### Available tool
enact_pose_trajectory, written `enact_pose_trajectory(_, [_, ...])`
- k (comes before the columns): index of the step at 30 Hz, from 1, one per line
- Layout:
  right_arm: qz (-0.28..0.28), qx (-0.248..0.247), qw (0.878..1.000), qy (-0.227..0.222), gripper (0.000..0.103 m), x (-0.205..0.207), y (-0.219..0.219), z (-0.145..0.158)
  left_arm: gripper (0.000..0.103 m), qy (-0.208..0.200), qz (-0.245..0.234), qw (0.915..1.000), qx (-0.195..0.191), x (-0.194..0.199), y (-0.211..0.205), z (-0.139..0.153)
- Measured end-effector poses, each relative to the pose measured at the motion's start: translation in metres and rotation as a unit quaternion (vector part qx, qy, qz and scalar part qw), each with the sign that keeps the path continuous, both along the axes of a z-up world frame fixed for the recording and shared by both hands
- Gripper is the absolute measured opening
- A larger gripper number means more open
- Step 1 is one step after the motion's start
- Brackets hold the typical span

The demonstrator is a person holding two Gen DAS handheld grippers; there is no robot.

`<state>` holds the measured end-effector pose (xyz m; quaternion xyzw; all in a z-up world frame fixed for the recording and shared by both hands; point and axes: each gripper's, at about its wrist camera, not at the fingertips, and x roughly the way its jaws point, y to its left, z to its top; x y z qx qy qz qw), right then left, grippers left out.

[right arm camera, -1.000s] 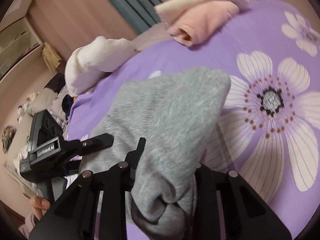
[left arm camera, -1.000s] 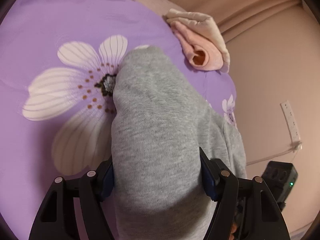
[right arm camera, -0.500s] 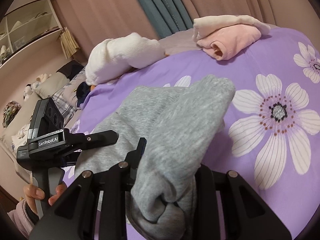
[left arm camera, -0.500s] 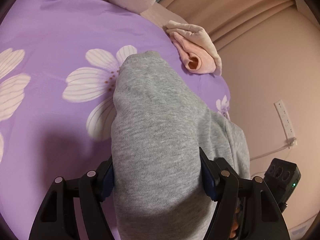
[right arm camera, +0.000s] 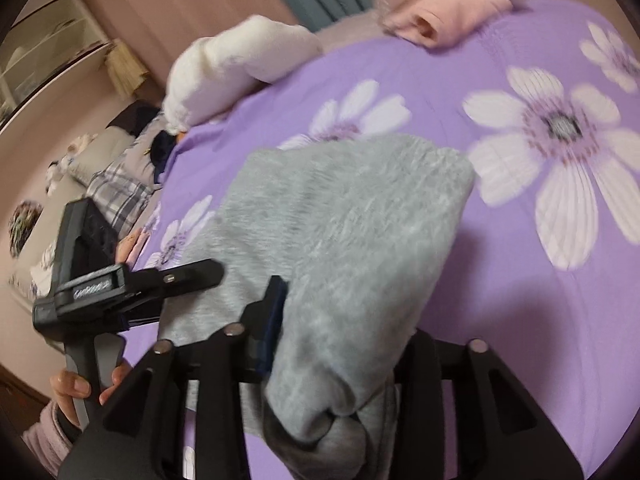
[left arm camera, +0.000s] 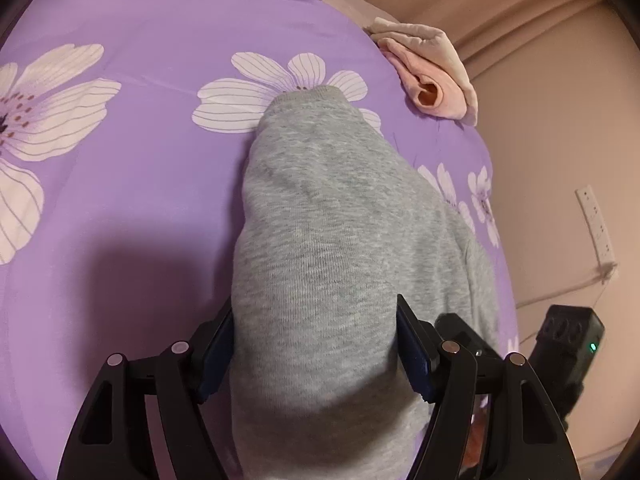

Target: Fold small clothes

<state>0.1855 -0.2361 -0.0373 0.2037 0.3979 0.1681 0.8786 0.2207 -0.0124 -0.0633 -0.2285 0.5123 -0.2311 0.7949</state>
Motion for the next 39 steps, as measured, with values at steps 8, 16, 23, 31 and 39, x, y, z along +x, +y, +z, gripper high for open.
enact_pose_trajectory(8, [-0.058,0.047,0.997,0.023,0.068,-0.025,-0.044,-0.011,0.071,-0.073,-0.002,0.9948,0.071,-0.03,0.017,0.034])
enact_pose_trajectory(16, [-0.054,-0.022,0.996,-0.063,0.055,-0.065,-0.032,0.027,0.071,-0.158,-0.044,0.9736,0.159,-0.086,0.0,0.055])
enact_pose_trajectory(23, [-0.01,-0.089,0.992,-0.086,0.029,-0.081,0.003,0.029,0.071,-0.165,-0.063,0.9674,0.181,-0.1,-0.024,0.044])
enact_pose_trajectory(31, [-0.015,-0.1,0.992,-0.069,0.029,-0.082,0.007,0.012,0.071,-0.14,-0.069,0.9651,0.21,-0.102,-0.038,0.02])
enact_pose_trajectory(39, [-0.014,-0.107,0.992,-0.059,0.029,-0.084,0.01,0.005,0.071,-0.135,-0.071,0.9626,0.224,-0.104,-0.038,0.013])
